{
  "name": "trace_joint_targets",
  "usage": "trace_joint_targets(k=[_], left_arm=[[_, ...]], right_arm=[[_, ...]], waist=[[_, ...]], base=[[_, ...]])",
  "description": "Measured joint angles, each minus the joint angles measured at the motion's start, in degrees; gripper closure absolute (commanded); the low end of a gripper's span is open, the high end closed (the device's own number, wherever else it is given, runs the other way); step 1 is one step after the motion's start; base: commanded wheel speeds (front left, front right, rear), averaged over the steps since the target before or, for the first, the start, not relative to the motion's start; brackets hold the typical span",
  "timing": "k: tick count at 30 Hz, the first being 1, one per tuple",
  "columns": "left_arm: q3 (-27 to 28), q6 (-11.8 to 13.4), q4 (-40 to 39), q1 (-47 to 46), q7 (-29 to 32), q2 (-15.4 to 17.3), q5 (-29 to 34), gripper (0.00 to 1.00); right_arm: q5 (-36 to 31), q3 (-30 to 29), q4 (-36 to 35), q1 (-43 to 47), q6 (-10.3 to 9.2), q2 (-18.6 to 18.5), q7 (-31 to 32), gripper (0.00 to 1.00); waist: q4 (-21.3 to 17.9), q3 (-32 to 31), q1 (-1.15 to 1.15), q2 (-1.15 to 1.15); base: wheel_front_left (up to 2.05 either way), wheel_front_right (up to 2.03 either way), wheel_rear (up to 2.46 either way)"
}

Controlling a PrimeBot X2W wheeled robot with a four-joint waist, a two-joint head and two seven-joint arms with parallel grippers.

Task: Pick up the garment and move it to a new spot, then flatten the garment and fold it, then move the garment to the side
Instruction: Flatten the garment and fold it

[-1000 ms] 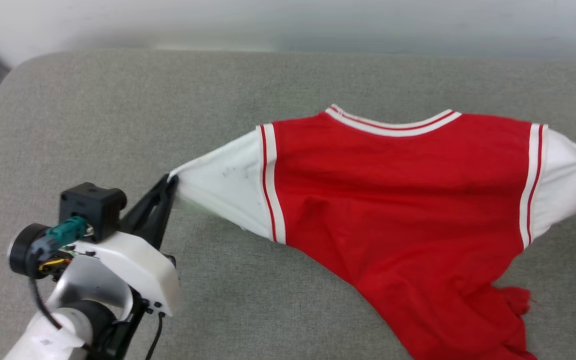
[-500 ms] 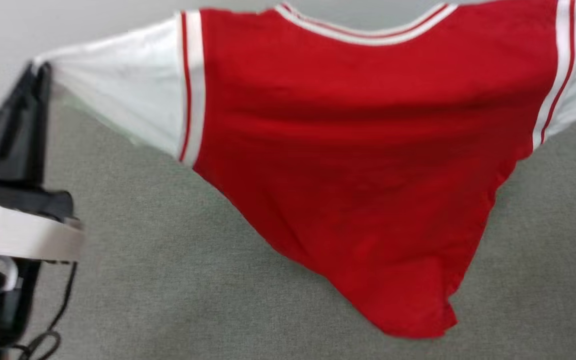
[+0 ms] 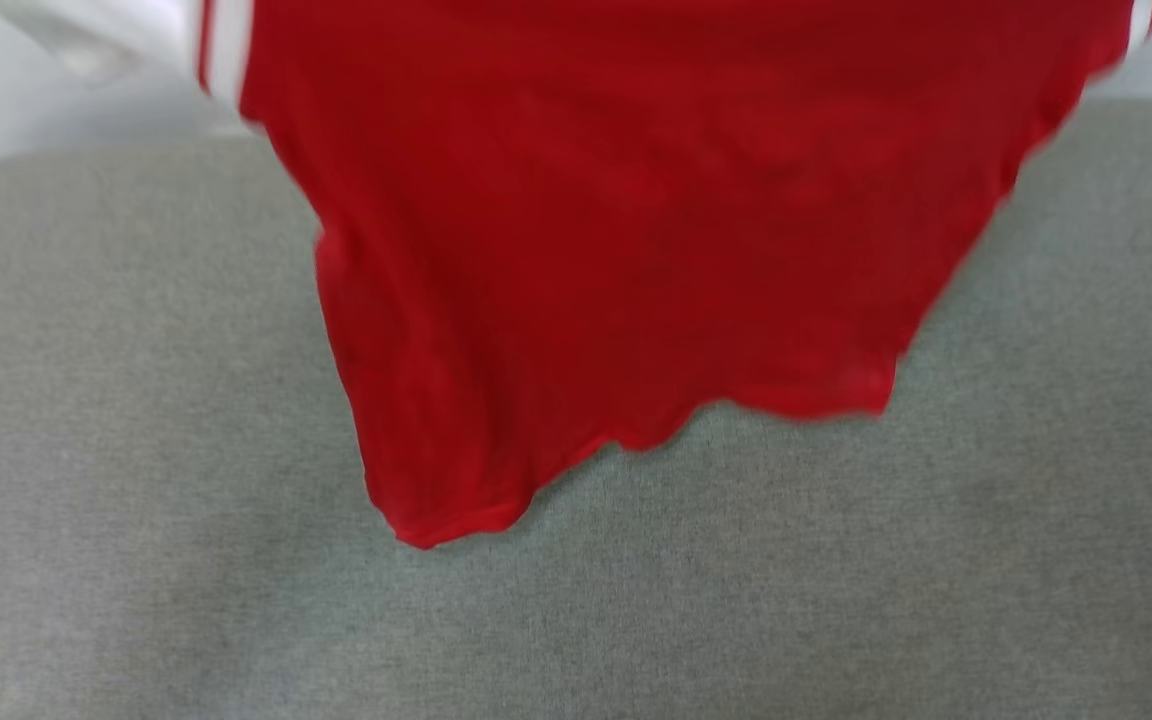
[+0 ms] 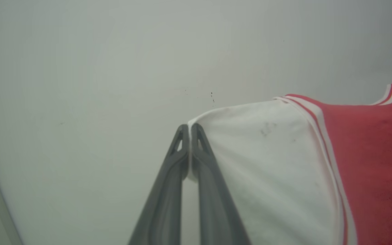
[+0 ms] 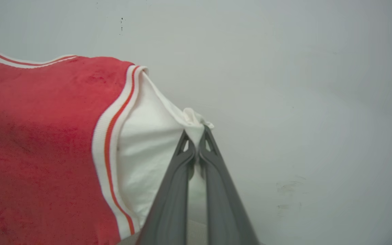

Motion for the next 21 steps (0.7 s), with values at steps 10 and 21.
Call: trace_joint_targets(k=[10,21], left_arm=[[-5.08,-7.50,19.28,-26.44,-1.36,-0.43,0.62,1.00],[-10.67,-13.01,42.67,-52.37,-8.31,-6.08,5.28,1.00]], right_arm=[[-4.76,7.10,16.02,-22.36,0.01,-0.20,-8.18,1.00],[-12.01,11.47,35.41,-44.04,0.01,3.50,-18.38,1.00]], waist=[[-0.12,10.02,0.01,0.00],[0.61,20.84,0.02,0.00]], base=[[0.00,0.00,0.00],[0.00,0.00,0.00]])
